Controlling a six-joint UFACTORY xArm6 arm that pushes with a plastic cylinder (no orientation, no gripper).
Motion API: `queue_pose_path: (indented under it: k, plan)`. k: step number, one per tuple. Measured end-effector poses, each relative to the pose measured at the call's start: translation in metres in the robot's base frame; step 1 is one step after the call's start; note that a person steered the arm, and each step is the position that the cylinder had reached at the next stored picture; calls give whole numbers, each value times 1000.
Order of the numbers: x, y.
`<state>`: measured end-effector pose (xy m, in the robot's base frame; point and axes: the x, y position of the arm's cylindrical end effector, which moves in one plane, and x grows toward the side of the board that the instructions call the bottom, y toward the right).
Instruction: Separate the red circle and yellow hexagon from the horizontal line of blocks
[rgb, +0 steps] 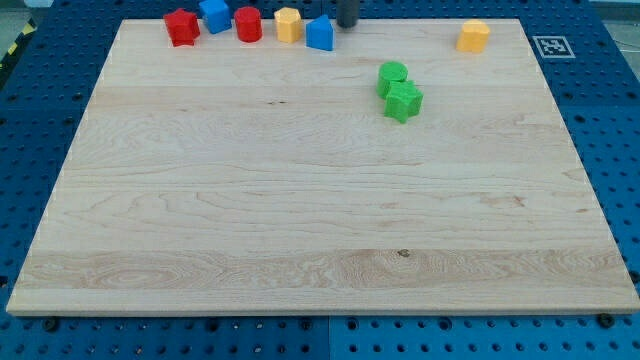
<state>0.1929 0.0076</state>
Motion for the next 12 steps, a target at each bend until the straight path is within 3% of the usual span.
queue_pose_path:
  k: [1, 2, 3, 4, 7, 8, 9, 11, 12]
  plan:
    - [1, -64]
    - [42, -64]
    - [107, -21]
    - [111, -12]
    - [13, -71]
    - [0, -76]
    - [0, -90]
    - [10, -173]
    - [72, -131]
